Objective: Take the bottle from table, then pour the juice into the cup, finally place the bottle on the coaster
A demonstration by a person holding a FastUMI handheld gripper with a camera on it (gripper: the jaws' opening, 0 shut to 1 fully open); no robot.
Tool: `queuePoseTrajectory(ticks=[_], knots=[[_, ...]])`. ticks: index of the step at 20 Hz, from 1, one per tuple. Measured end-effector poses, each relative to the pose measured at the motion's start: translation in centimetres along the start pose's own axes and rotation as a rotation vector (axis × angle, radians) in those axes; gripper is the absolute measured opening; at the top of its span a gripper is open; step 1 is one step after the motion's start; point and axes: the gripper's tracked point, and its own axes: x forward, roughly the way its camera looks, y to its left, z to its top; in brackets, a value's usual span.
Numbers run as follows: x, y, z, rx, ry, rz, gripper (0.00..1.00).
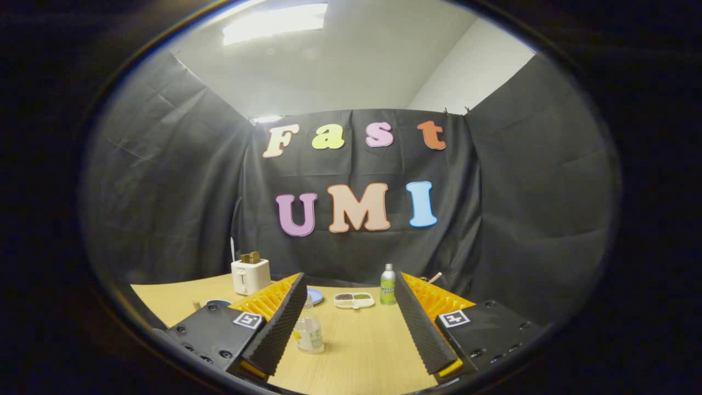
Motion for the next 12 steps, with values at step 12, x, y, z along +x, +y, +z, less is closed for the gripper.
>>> queuePoseTrajectory(ticks=[12], knots=[[2.4,1.5,-2.6,0.021,0.036,0.031,1.00]])
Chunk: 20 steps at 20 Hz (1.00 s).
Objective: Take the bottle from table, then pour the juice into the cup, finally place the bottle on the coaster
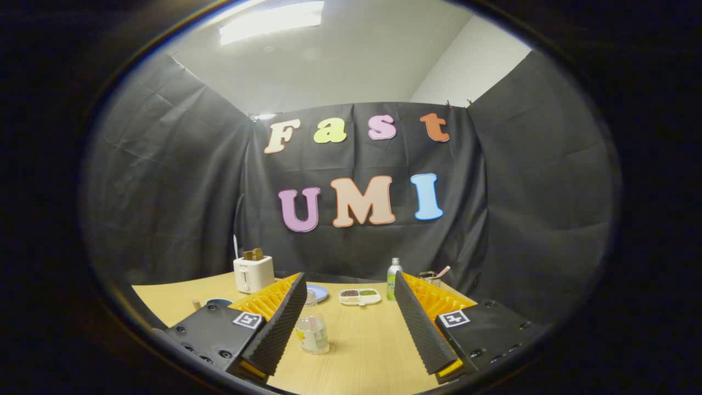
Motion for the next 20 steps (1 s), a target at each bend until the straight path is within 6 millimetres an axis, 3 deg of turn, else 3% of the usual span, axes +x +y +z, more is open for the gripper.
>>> queuePoseTrajectory(ticks=[13,20], knots=[[5.4,5.6,-8.3,0.033,0.134,0.144,0.99],[7.4,6.8,-13.3,0.021,0.214,0.160,0.99]])
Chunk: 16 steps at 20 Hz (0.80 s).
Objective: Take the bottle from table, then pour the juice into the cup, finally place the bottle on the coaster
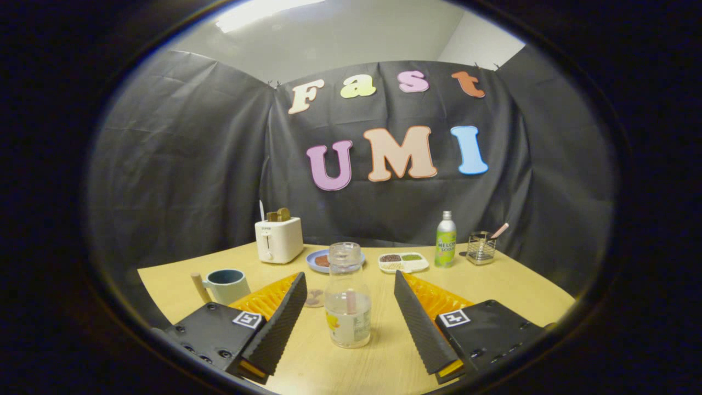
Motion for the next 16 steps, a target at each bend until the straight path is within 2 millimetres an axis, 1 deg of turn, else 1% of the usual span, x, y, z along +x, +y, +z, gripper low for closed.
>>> queuePoseTrajectory(ticks=[3,6,11,15,16], knots=[[1.1,-0.1,-2.2,0.009,0.048,0.001,0.99],[2.1,-0.4,-4.0,0.010,0.085,-0.005,0.99],[3.4,-0.2,-6.8,0.010,0.138,-0.001,0.99],[4.2,-0.2,-8.5,0.002,0.171,-0.005,0.99],[4.3,-0.2,-8.6,0.004,0.175,-0.006,0.99]])
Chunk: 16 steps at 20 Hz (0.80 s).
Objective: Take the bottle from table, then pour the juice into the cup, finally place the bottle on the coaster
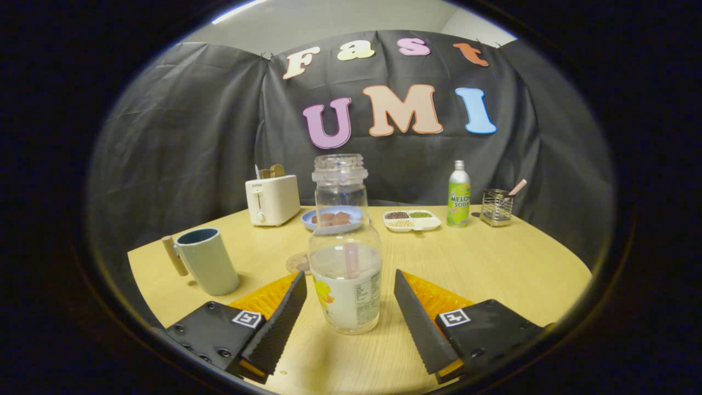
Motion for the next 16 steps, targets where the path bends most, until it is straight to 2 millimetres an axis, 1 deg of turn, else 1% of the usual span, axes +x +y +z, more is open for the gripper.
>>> queuePoseTrajectory(ticks=[2,6,12,14,16], knots=[[0.0,0.1,0.4,0.007,-0.017,0.001,0.99],[0.4,0.4,0.3,0.011,-0.016,0.008,0.99],[1.4,1.1,0.0,-0.045,0.002,0.015,0.99],[1.7,0.9,-0.2,-0.034,0.018,0.011,0.99],[2.0,0.5,0.0,-0.020,0.015,0.002,0.99]])
